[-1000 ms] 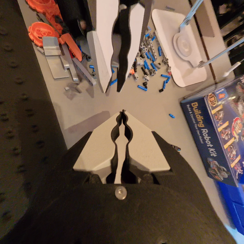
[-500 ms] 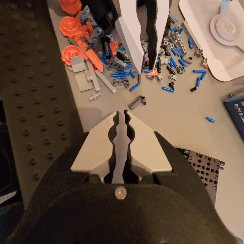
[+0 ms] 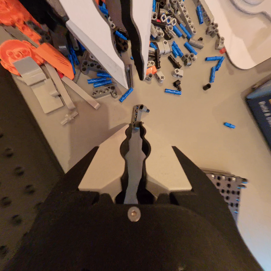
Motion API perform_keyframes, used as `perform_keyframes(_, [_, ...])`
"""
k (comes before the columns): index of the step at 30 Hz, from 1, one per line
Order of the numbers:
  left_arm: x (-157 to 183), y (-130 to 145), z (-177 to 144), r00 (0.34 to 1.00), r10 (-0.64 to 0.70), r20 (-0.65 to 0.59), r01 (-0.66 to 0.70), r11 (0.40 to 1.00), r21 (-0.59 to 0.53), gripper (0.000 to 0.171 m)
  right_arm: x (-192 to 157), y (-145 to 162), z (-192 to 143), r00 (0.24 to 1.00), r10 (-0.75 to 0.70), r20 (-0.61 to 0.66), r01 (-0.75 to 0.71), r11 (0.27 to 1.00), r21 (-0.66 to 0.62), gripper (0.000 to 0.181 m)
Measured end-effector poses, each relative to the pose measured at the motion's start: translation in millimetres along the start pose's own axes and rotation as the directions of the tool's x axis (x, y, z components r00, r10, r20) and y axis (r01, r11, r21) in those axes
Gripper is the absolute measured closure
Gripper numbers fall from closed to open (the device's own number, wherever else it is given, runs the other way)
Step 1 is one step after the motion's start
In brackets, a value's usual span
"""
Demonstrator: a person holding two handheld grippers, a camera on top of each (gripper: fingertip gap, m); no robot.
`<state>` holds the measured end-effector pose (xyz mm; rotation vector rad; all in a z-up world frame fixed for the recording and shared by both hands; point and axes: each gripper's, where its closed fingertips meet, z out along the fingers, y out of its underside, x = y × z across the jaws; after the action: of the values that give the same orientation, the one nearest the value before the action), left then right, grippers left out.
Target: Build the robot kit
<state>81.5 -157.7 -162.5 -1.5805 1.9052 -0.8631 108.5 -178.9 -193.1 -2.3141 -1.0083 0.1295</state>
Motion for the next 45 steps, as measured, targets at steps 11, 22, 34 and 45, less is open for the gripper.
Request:
perform_keyframes(11, [6,-34,-6,0.991,-0.11,-0.081,0.124,0.974,0.188,0.155,16,-31,-37,0.886,-0.334,-0.322,0.36,0.933,0.024,0.172])
perform_keyframes(22, [-3,-47,-17,0.987,-0.146,-0.074,0.161,0.946,0.28,0.148,23,-50,-46,0.783,-0.412,-0.467,0.464,0.886,-0.002,0.173])
perform_keyframes(34, [-8,-49,-20,0.983,-0.17,-0.076,0.185,0.93,0.316,0.162,25,-54,-48,0.717,-0.454,-0.53,0.516,0.856,-0.034,0.173])
perform_keyframes(45, [-10,-39,-12,0.998,-0.046,0.05,0.031,0.965,0.259,0.162,17,-50,-43,0.904,-0.22,-0.367,0.3,0.937,0.177,0.167])
